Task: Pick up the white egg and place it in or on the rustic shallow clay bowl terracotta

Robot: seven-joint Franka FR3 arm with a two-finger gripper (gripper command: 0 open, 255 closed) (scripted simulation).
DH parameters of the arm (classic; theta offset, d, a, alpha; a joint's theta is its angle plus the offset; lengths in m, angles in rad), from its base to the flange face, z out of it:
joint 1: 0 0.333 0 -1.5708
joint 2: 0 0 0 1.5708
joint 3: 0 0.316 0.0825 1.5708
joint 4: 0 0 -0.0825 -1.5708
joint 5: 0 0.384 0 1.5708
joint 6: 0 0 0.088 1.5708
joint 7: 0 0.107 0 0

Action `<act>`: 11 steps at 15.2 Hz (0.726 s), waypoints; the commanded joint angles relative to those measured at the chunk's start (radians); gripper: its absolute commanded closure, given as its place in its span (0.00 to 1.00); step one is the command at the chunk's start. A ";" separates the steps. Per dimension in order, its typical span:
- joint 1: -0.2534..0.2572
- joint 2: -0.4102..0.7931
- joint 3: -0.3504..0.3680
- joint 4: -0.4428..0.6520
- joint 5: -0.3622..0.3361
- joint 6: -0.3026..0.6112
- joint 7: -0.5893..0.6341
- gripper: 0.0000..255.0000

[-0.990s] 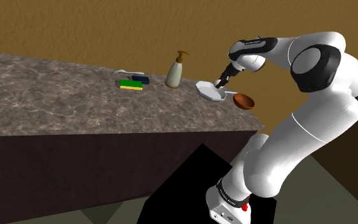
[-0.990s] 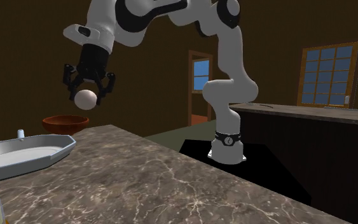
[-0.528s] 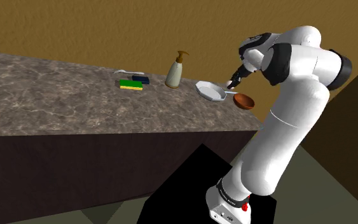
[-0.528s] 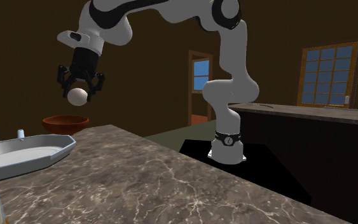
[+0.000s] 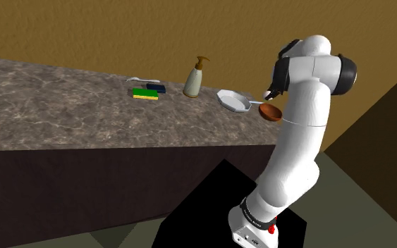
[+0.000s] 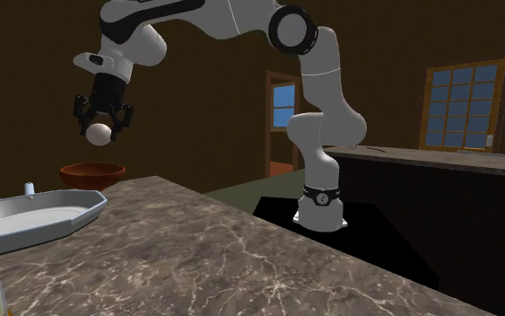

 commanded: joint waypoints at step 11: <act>-0.430 0.279 0.143 0.396 0.162 -0.189 -0.110 1.00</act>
